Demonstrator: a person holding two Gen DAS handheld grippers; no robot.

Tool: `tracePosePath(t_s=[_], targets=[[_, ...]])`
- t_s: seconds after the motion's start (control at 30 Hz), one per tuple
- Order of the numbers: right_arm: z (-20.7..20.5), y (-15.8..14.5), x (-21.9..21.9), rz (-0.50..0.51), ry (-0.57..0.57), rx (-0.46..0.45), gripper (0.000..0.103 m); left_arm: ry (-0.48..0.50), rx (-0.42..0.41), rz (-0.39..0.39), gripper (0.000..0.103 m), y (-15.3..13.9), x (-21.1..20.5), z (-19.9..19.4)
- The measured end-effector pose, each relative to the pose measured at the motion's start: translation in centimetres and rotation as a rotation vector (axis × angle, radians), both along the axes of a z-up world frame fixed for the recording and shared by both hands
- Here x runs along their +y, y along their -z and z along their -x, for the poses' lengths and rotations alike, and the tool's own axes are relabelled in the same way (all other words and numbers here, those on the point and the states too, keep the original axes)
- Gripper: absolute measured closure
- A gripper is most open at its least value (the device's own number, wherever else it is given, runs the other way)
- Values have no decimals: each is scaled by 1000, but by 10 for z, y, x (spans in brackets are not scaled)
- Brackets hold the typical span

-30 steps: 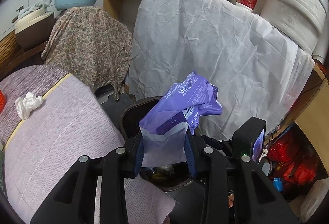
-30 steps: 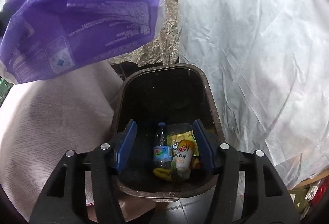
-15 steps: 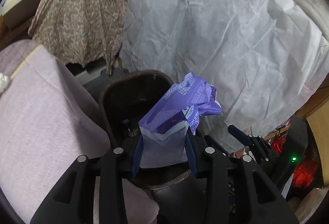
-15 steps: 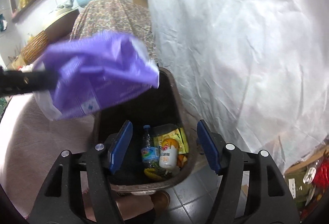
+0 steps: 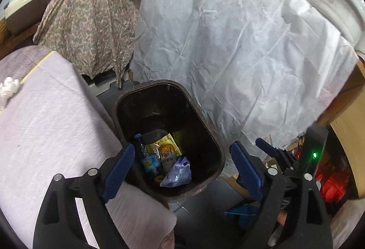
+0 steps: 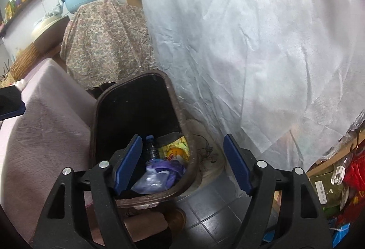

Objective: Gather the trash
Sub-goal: 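Move both open tools back over the table toward the milk carton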

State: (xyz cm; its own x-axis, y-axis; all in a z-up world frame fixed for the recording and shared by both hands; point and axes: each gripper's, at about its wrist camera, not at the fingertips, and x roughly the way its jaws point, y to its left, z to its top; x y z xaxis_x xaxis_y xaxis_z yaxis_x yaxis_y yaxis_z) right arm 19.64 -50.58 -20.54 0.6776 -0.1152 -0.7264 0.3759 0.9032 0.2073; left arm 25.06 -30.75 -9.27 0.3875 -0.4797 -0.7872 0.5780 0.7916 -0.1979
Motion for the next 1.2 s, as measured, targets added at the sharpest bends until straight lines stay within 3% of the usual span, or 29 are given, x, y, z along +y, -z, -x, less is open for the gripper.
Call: tracePosePath(t_s=[0.53,0.83,1.2], targets=[[-3,-68,89,45,-166,-98,21,-1,-125,-9,6,-47,103,33],[-12,-113,148,71,-311,-164,20,-132,-217,-34,5,-68,201,40],[-13,-134,234,94,-531,-181,16,-362,-259,-81,5,-75,313,33]])
